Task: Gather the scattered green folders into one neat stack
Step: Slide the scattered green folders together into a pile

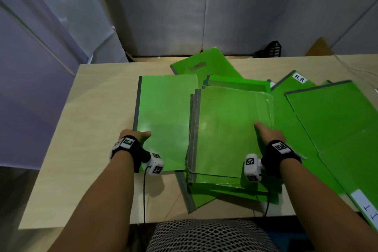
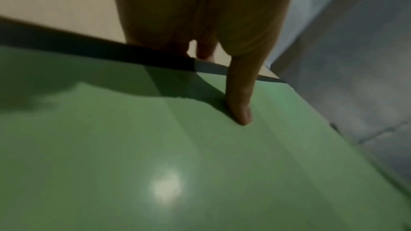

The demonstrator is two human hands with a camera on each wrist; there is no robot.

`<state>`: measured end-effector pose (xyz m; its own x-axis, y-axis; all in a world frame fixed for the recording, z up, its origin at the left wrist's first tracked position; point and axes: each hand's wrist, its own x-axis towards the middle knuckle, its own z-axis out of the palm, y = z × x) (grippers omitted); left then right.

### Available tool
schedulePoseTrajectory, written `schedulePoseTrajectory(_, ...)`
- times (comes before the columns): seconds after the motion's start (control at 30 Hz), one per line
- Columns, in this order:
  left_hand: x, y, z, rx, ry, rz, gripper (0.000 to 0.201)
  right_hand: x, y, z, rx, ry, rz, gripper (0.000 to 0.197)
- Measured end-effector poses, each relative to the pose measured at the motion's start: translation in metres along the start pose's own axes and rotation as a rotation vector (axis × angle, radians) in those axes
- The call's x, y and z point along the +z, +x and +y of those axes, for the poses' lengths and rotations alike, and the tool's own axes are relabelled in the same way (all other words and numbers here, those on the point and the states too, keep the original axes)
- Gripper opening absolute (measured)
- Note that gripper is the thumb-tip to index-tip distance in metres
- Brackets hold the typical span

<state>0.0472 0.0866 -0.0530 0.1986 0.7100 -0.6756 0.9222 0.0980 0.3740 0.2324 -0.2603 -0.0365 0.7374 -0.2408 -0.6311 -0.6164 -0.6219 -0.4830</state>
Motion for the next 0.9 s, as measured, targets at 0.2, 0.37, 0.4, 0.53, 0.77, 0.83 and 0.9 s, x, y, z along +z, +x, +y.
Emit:
schedulePoseTrajectory(0.2, -0.009, -0.005, 0.013, 0.310, -0.198, -0.053, 0.051, 0.005, -0.009, -0.002, -0.071, 0.096, 0.066, 0.062)
schedulePoseTrajectory(0.37, -0.007, -0.014, 0.022, 0.363, -0.366, -0.148, 0.036, 0.010, -0.013, -0.008, -0.150, 0.130, 0.058, 0.061)
schedulePoseTrajectory(0.4, -0.006, -0.020, 0.026, 0.370, -0.371, -0.155, 0.032, 0.009, -0.015, -0.010, -0.169, 0.123, 0.059, 0.061)
schedulePoseTrajectory(0.53, 0.001, -0.034, 0.034, 0.397, -0.482, -0.264, 0.023, 0.005, -0.021, -0.019, -0.200, 0.099, 0.054, 0.062)
schedulePoseTrajectory(0.77, 0.037, -0.068, 0.028, 0.314, -0.569, -0.604, 0.082, 0.011, -0.033, -0.014, -0.160, 0.090, -0.007, 0.072)
schedulePoseTrajectory(0.83, 0.044, -0.072, 0.022, 0.320, -0.566, -0.620, 0.099, 0.009, -0.037, -0.008, -0.132, 0.092, -0.005, 0.083)
schedulePoseTrajectory(0.9, 0.053, -0.068, 0.015, 0.307, -0.539, -0.627, 0.111, 0.010, -0.035, -0.001, -0.109, 0.094, -0.015, 0.087)
